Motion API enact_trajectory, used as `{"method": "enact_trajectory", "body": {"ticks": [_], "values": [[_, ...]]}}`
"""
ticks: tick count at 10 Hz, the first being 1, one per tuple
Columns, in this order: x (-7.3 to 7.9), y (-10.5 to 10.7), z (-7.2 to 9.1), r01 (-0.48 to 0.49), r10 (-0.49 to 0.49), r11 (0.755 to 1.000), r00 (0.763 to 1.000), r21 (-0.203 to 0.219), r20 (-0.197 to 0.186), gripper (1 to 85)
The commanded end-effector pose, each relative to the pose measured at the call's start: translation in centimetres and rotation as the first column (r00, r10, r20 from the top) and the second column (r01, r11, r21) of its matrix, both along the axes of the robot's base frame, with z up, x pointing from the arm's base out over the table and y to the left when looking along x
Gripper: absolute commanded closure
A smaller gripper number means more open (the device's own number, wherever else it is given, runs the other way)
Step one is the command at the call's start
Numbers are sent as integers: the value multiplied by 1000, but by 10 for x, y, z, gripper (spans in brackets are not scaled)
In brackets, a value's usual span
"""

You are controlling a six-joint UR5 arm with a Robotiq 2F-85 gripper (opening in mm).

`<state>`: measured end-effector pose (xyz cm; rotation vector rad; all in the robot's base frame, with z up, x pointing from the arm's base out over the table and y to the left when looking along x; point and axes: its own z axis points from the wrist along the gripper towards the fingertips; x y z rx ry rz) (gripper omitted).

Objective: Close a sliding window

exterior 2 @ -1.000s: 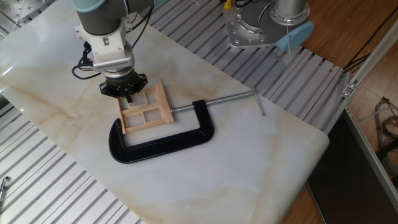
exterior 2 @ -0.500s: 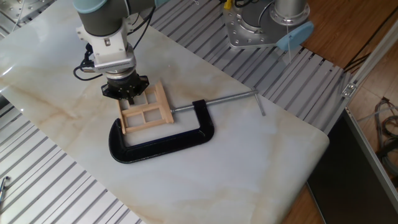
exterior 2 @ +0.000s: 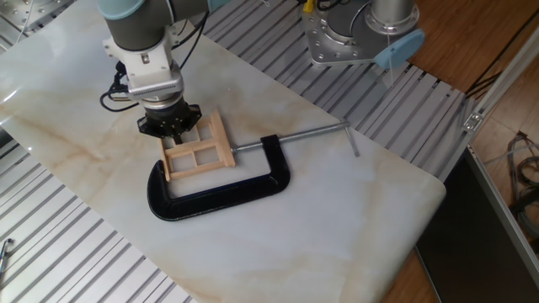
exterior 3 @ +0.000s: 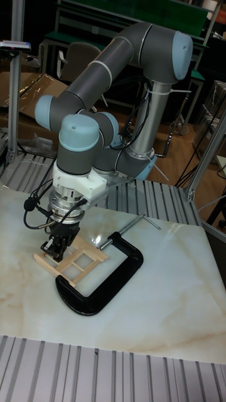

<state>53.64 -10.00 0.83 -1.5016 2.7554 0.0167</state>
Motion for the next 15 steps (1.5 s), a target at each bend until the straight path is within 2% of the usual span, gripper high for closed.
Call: {"method": "enact_trajectory", "body": {"ticks": [1, 4, 8, 10, 13, 15], "values": [[3, -1, 1, -5, 4, 1000, 1000, 13, 7, 850], [4, -6, 3, -23, 23, 1000, 1000, 2, 4, 850], [14, -10, 1, -69, 68, 998, 997, 14, 22, 850], [16, -14, 1, -79, 79, 997, 996, -2, 30, 850], [24, -22, 3, -99, 101, 994, 994, -50, 46, 850], [25, -22, 2, -96, 99, 994, 994, -54, 48, 850]]}}
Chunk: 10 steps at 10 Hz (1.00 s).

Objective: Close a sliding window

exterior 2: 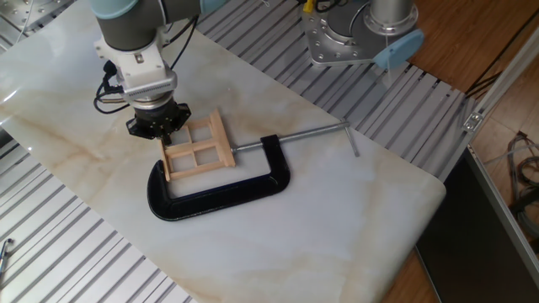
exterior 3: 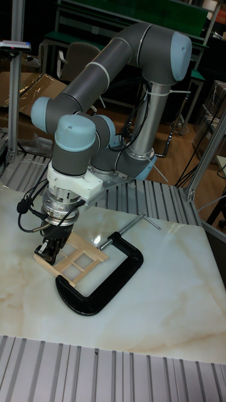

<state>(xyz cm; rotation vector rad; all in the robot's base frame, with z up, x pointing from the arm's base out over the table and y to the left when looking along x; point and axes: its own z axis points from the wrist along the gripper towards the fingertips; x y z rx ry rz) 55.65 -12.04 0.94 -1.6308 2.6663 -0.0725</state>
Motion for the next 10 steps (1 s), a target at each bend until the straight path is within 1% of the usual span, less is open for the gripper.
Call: {"method": "enact_trajectory", "body": {"ticks": [1, 3, 7, 10], "values": [[3, -1, 1, 7, -7, 1000, 1000, -6, 9, 850], [1, 2, 2, 21, -21, 1000, 1000, -4, 3, 850], [-14, 9, 8, 85, -85, 996, 996, -12, -23, 850], [-18, 11, 11, 106, -107, 994, 994, -4, -33, 850]]}}
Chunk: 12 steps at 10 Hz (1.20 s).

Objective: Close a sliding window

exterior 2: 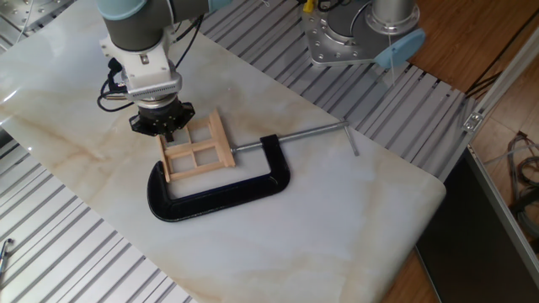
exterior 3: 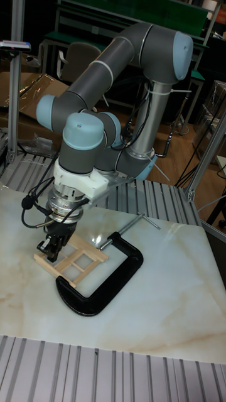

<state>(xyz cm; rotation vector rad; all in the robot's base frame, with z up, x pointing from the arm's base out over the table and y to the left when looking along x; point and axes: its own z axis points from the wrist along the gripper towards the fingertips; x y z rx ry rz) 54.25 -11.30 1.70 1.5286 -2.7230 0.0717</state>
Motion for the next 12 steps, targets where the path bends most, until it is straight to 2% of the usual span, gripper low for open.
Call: {"method": "enact_trajectory", "body": {"ticks": [1, 3, 5, 6, 7, 8, 10, 11, 12], "values": [[-7, 4, 7, 46, -45, 999, 999, 7, -11, 850], [-18, 8, 16, 164, -163, 986, 986, 8, -21, 850], [-24, 11, 28, 303, -303, 953, 953, 2, -14, 850], [-22, 12, 39, 386, -386, 922, 922, -11, 16, 850], [-16, 14, 47, 488, -488, 873, 871, 3, 56, 850], [-7, 19, 54, 627, -630, 777, 772, 55, 83, 850], [3, 25, 60, 812, -822, 569, 565, 130, 71, 850], [6, 31, 62, 869, -882, 469, 469, 161, 37, 850], [13, 31, 69, 888, -907, 416, 420, 198, 20, 850]]}}
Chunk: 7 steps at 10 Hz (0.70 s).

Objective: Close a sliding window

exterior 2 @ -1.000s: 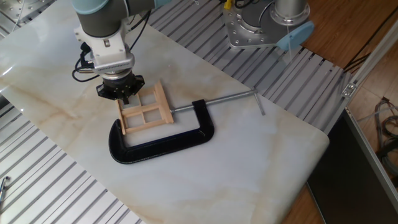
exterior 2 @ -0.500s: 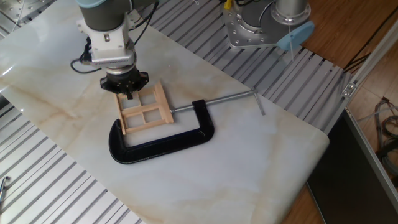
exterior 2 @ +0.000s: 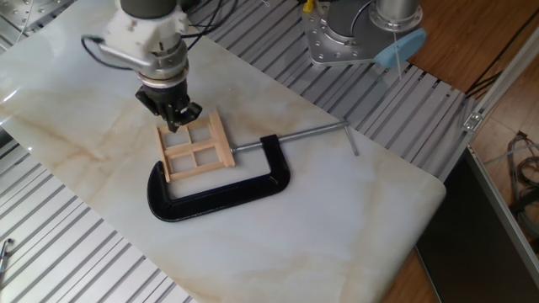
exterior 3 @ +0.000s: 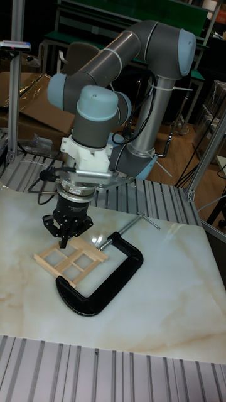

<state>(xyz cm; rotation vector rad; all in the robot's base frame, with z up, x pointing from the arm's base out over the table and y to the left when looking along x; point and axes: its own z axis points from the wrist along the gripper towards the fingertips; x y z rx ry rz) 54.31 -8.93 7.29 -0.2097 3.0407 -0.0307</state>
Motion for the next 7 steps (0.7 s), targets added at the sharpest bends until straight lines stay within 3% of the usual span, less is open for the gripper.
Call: {"method": "enact_trajectory", "body": {"ticks": [1, 2, 5, 6, 7], "values": [[14, 9, 21, 284, -288, 953, 957, 108, 29, 850], [21, -6, 19, 325, -328, 944, 943, 54, 57, 850], [33, 1, 33, 388, -397, 916, 914, 102, 89, 850], [27, 1, 33, 408, -415, 908, 906, 89, 80, 850], [28, 2, 38, 396, -405, 913, 909, 102, 95, 850]]}}
